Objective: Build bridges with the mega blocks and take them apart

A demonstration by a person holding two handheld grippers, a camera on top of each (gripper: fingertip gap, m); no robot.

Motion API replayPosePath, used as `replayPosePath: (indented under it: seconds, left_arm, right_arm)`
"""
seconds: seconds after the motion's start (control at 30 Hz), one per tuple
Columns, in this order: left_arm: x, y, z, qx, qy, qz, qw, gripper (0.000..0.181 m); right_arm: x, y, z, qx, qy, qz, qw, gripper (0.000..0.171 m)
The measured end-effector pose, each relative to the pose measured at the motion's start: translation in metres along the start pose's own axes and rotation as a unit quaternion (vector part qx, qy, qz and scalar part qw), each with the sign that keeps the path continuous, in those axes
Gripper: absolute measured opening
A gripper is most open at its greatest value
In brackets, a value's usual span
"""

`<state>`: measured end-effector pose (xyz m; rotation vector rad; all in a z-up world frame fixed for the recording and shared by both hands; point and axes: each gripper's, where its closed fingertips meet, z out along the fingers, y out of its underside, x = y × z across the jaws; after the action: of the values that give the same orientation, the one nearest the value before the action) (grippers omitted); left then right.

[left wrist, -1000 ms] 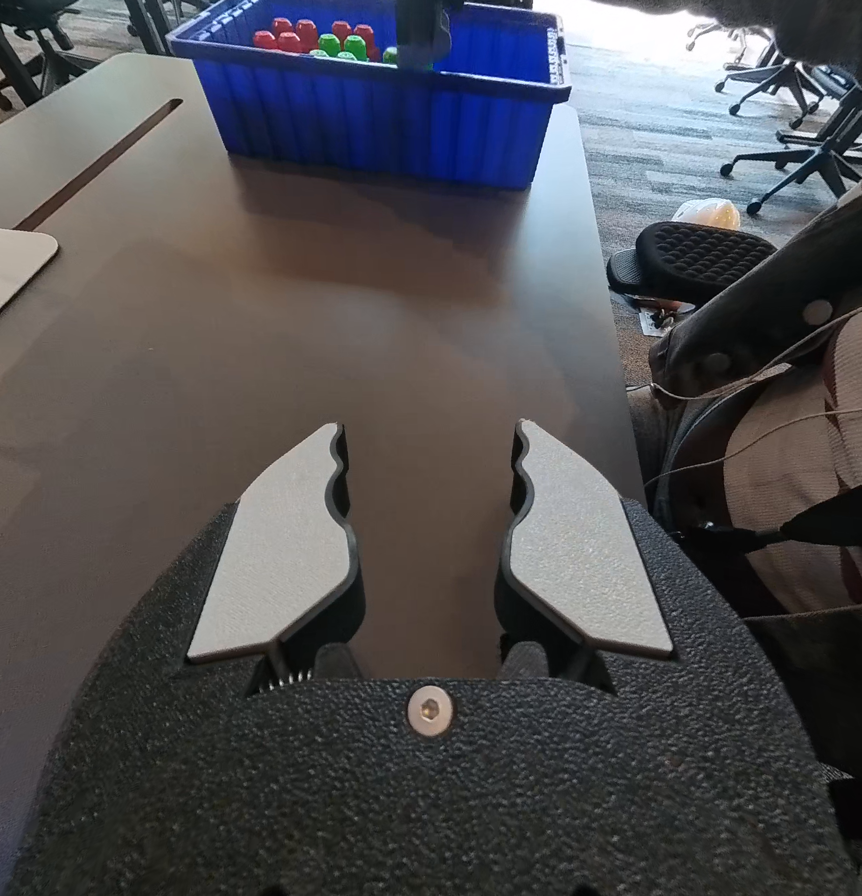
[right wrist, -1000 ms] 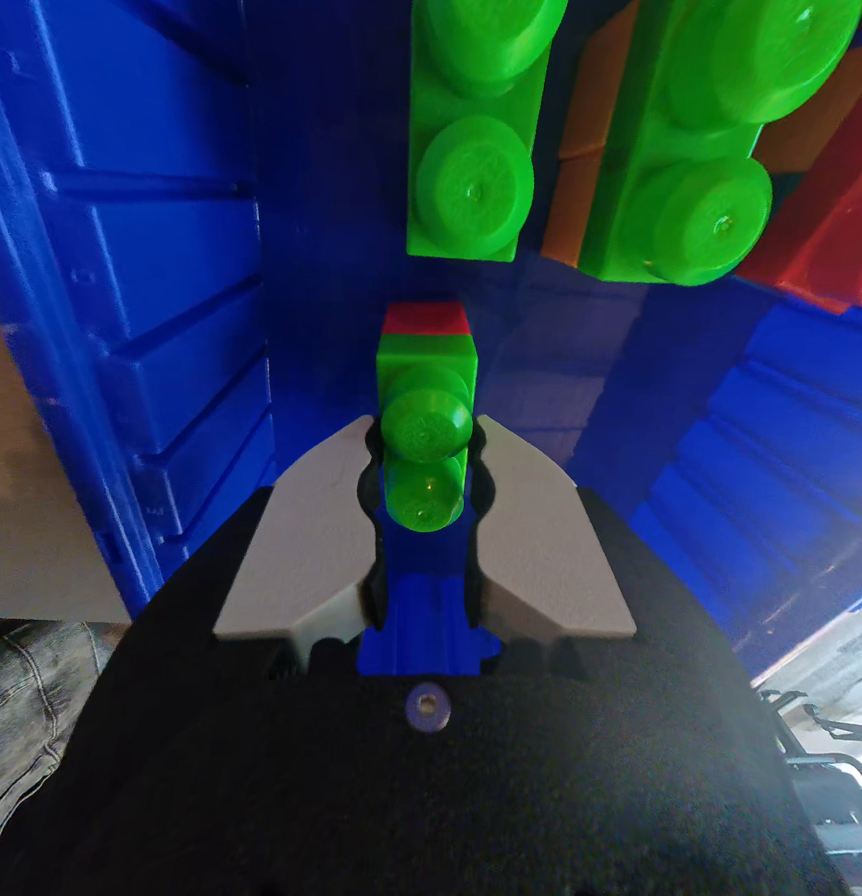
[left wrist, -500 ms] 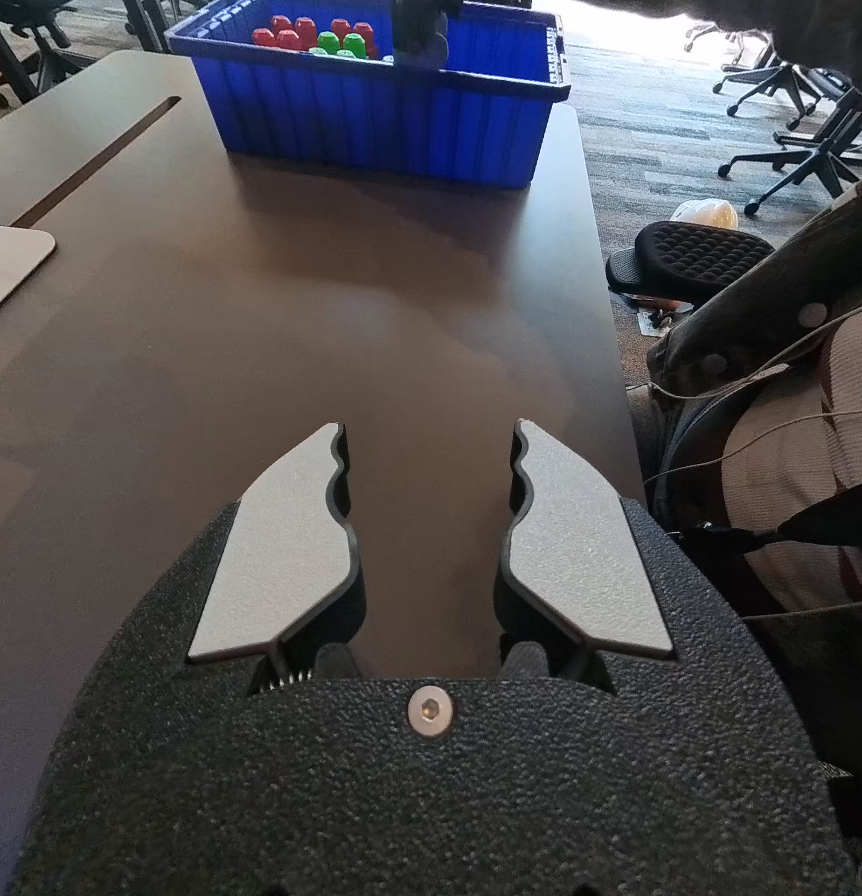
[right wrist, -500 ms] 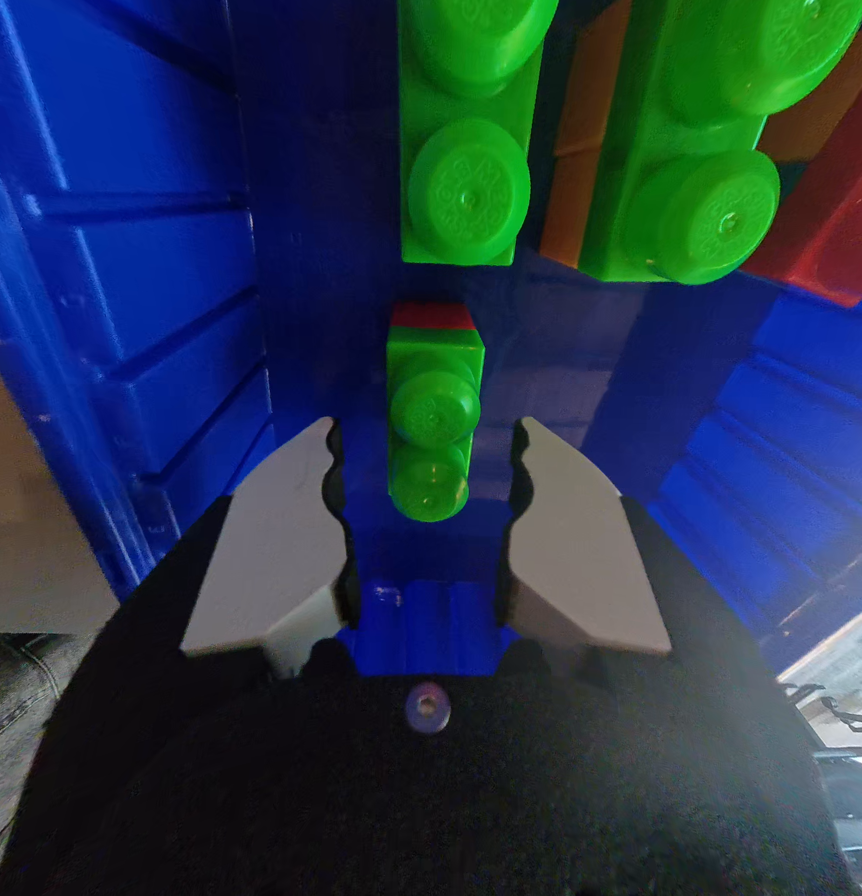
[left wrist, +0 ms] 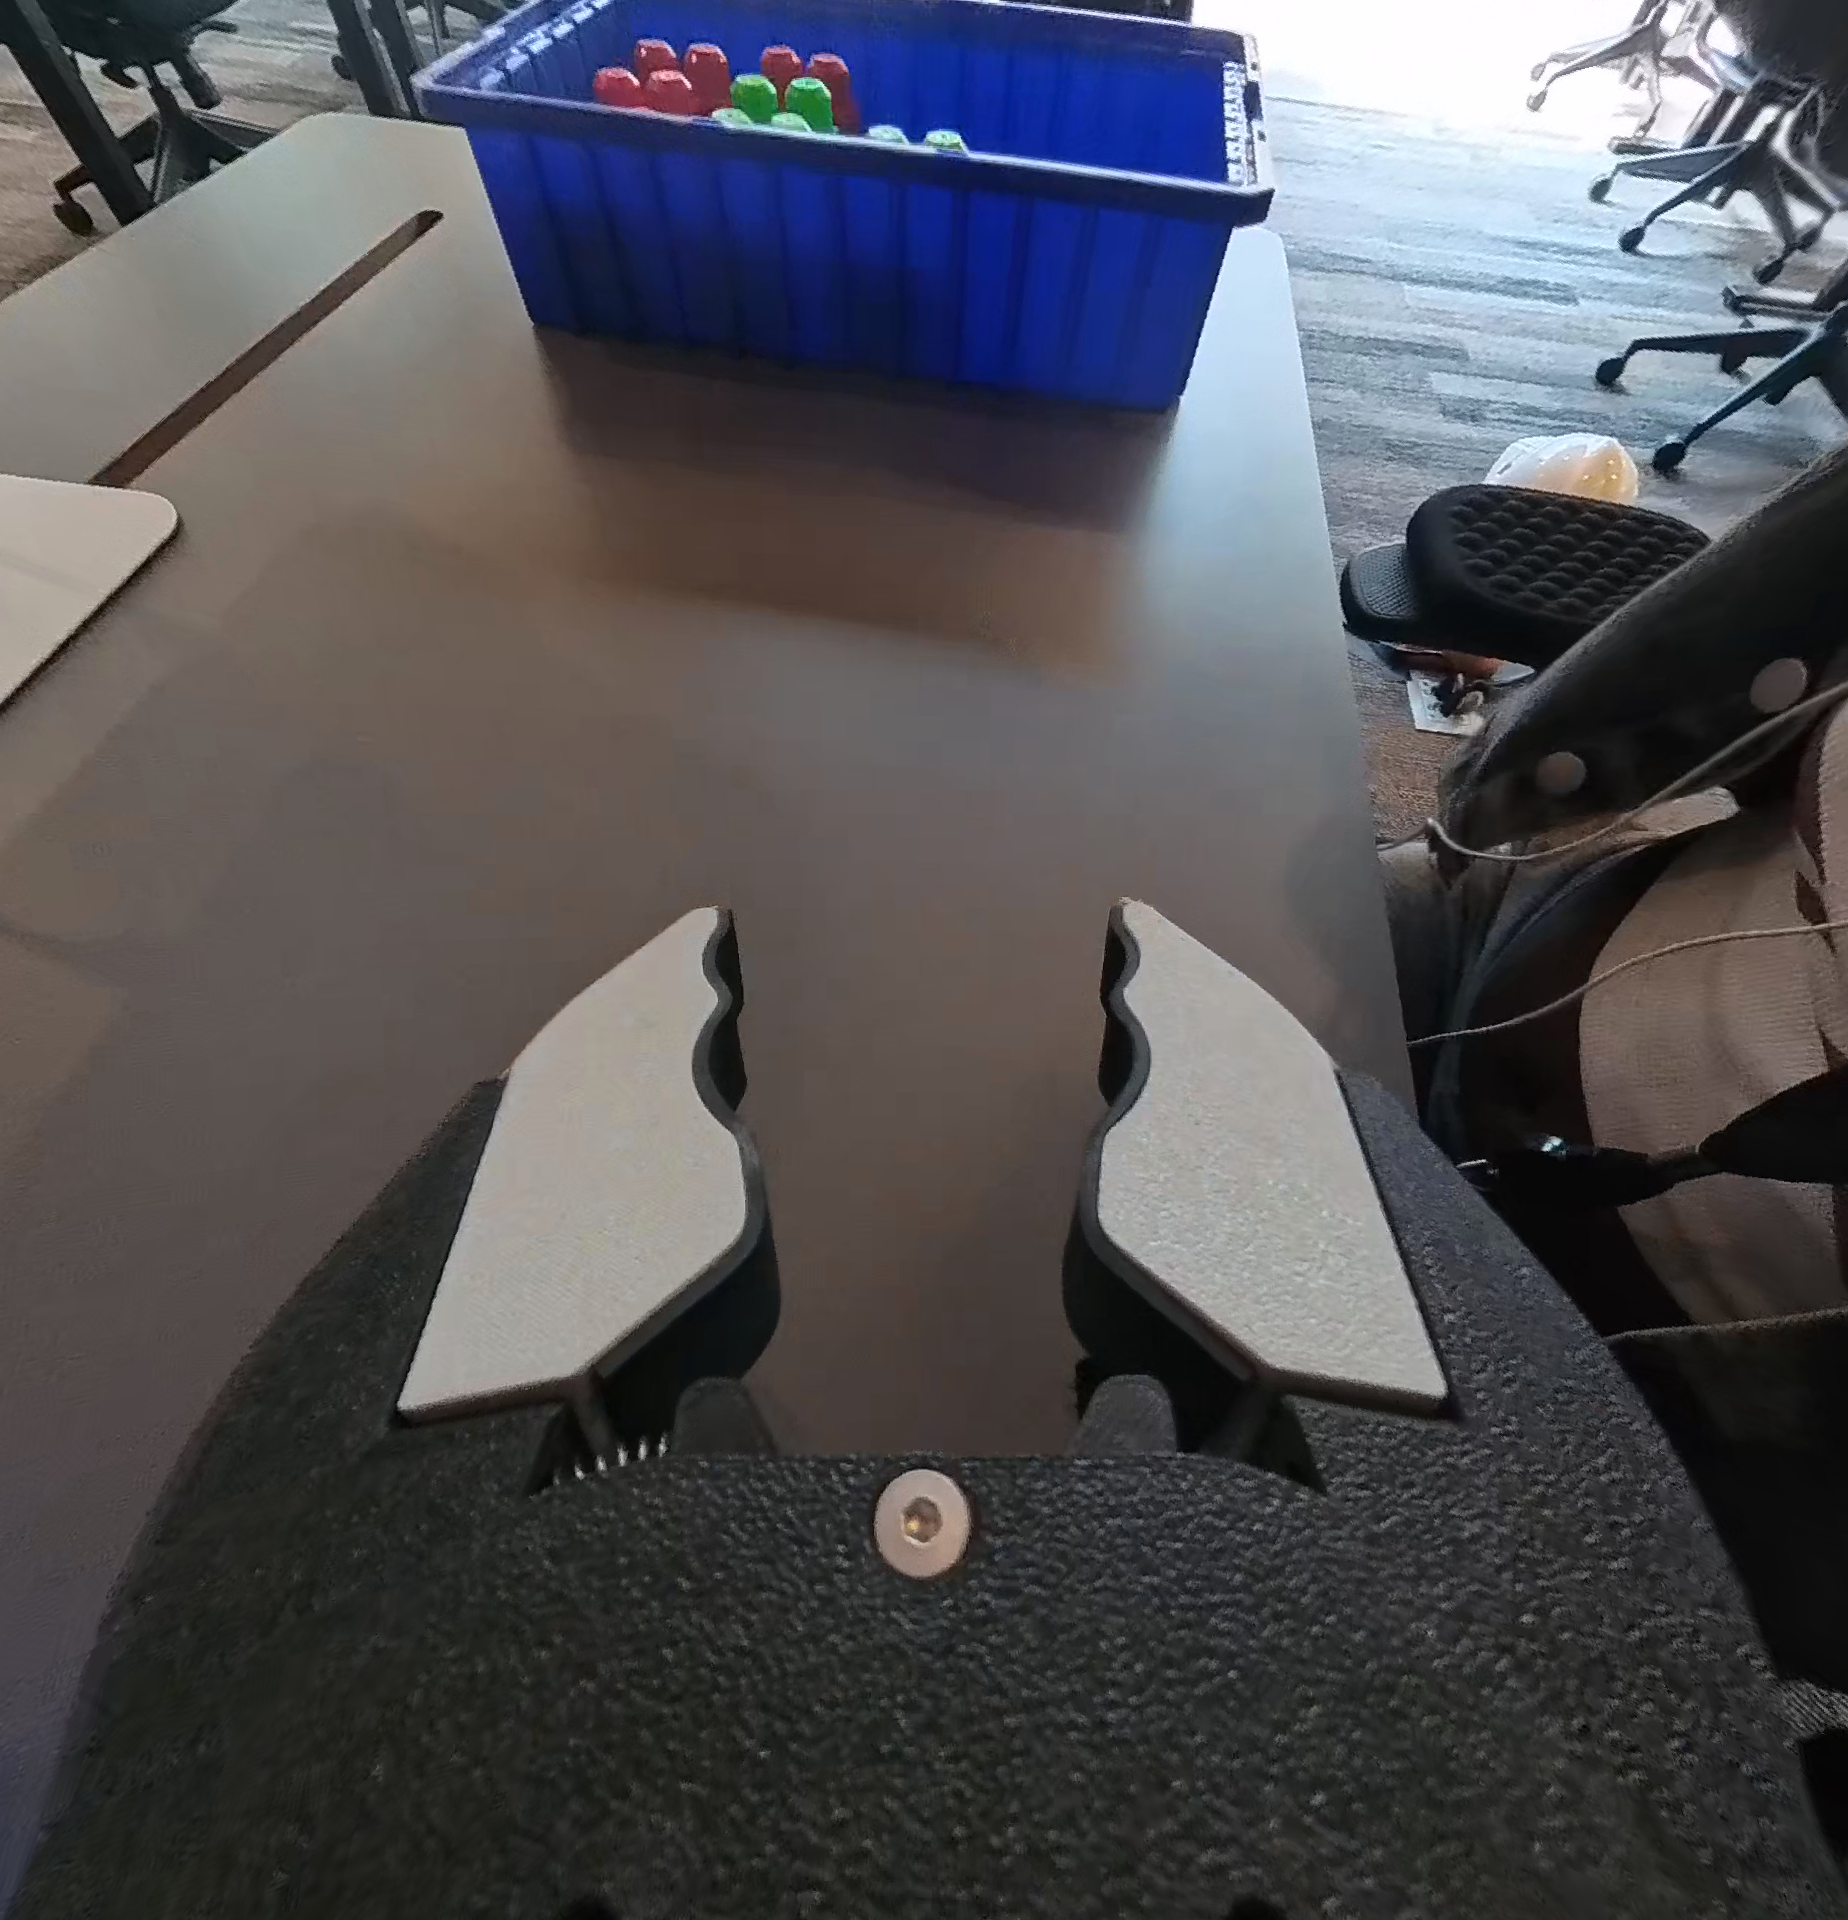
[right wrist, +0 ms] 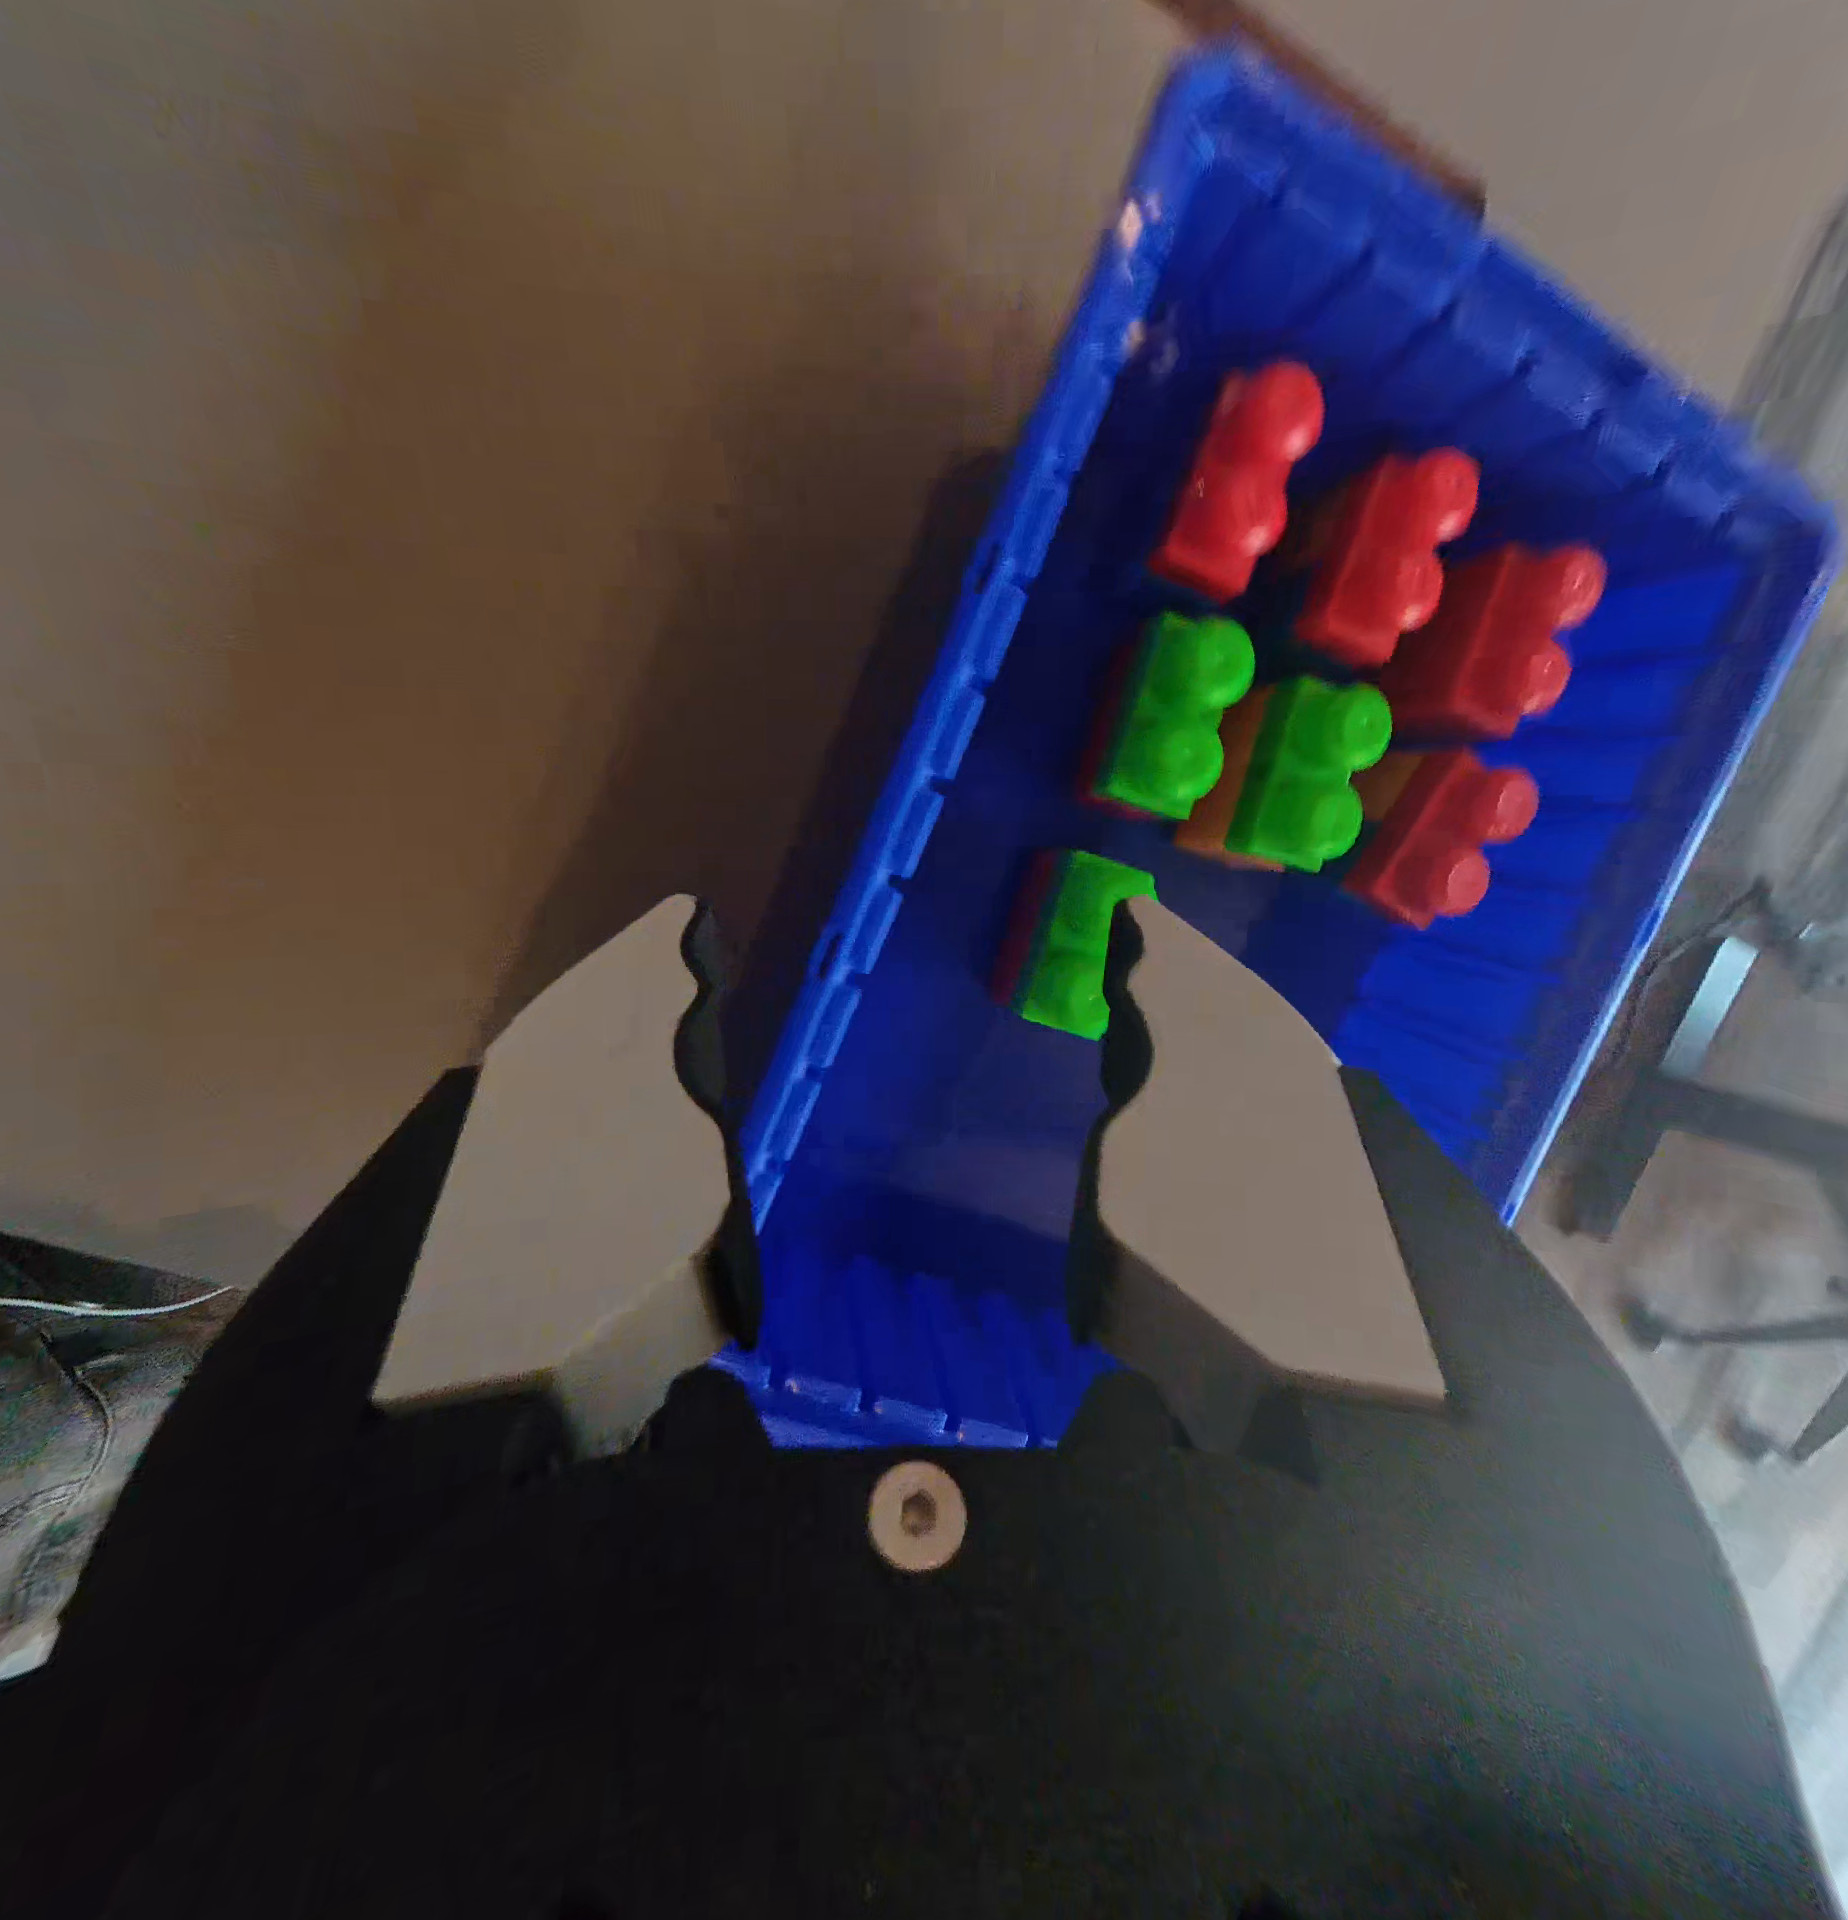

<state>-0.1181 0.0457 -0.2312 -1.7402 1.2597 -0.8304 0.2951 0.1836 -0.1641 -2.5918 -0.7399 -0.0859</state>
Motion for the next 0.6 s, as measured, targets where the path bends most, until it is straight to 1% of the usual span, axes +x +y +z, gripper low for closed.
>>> replayPosePath:
  seconds: [0.17, 0.23, 0.33, 0.47, 0.6]
  left_arm:
    - [-0.005, -0.008, -0.006, 0.009, -0.034, 0.008, 0.999, 0.066]
    - [-0.009, -0.011, -0.012, 0.010, -0.052, 0.009, 0.999, 0.066]
    - [-0.016, -0.015, -0.028, 0.016, -0.086, 0.006, 0.996, 0.065]
    - [-0.030, -0.009, -0.064, -0.003, -0.142, -0.010, 0.990, 0.064]
    - [-0.044, 0.008, -0.119, -0.053, -0.203, -0.032, 0.977, 0.064]
  right_arm:
    - [-0.055, -0.015, -0.042, 0.103, 0.016, -0.085, 0.991, 0.069]
    - [-0.080, -0.016, -0.052, 0.140, 0.009, -0.110, 0.984, 0.068]
    - [-0.115, -0.012, -0.057, 0.183, -0.011, -0.135, 0.974, 0.067]
    - [-0.156, -0.001, -0.053, 0.225, -0.054, -0.151, 0.961, 0.066]
    - [-0.176, 0.010, -0.046, 0.243, -0.075, -0.162, 0.954, 0.065]
